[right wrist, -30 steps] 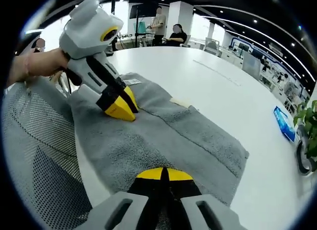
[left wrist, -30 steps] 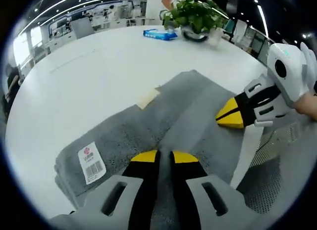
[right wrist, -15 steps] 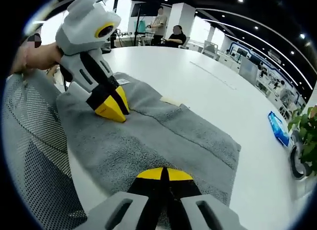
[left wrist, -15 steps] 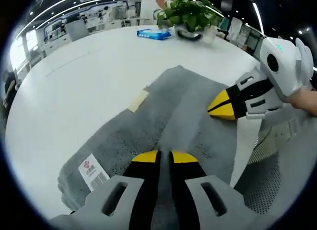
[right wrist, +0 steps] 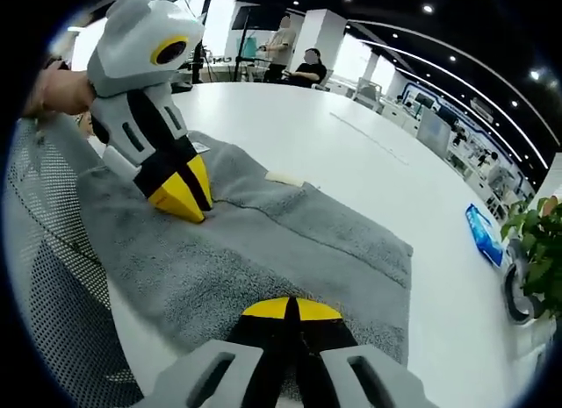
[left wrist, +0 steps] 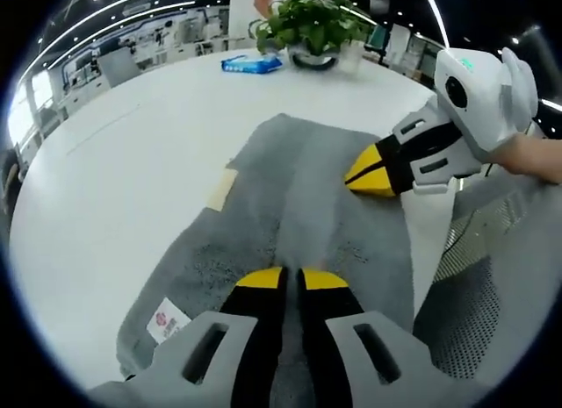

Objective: Open the folded towel by lifting each exposed corner and separating the folded layers until the towel lies flat within the target outline without major curled edges

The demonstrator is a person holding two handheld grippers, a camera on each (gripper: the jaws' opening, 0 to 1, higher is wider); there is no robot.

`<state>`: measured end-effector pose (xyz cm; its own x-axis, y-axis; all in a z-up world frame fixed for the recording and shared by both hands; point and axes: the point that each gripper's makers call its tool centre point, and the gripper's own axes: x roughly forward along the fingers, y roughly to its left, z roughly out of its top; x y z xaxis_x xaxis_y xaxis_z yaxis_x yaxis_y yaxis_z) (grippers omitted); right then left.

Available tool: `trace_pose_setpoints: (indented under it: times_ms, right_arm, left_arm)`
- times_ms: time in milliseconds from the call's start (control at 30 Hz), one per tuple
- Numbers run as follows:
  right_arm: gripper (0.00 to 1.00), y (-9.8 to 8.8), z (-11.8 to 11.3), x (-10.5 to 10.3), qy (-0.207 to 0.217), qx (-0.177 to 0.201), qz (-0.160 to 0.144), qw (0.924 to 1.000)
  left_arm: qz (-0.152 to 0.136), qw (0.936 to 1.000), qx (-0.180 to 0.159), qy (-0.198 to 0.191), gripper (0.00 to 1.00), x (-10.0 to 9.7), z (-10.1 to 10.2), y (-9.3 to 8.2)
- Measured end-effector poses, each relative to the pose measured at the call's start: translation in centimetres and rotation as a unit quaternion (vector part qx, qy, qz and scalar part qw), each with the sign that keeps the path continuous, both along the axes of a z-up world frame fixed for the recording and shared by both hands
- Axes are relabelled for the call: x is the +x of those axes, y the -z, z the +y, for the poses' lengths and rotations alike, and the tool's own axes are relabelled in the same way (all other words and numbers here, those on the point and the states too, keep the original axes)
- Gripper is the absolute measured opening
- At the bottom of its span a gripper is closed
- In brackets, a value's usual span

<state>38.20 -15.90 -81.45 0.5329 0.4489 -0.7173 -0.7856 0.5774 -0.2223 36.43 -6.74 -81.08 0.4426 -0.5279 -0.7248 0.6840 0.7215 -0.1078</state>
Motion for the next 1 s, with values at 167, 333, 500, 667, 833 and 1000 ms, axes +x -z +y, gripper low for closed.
trace_pose_setpoints:
  times_ms: [167,333,500,667,833,1000]
  right_arm:
    - [0.0,0.0,-0.1,0.3,-0.002,-0.001,-0.009,1.0]
    - [0.0,0.0,-0.1,0.3,-0.001,0.0,-0.009,1.0]
    - [0.0,-0.2,0.1,0.2,-0.011,-0.016,-0.017,0.9997]
    - [0.03,-2.0,0.5,0.6,0.019,0.035,-0.015,0.9991]
    - [0.03,-3.3,1.4,-0.2,0.002,0.063,-0.015,0.9979]
    - [0.0,-2.9,4.3,-3.5,-0.083,0.086,0.026,0.9925]
  left_arm:
    - [-0.001,1.0,0.0,0.008,0.05,-0.2,-0.3,0.0]
    - [-0.003,0.9999,-0.003,0.014,0.05,-0.1,-0.3,0.0]
    - [0.0,0.9999,-0.011,0.01,0.06,-0.1,-0.2,-0.1]
    - [0.007,0.9993,-0.034,-0.014,0.07,0.5,0.1,-0.7]
    - [-0.02,0.9981,-0.048,-0.034,0.08,1.6,0.4,-1.9]
    - [-0.044,0.9942,-0.062,-0.076,0.07,3.2,1.7,-3.0]
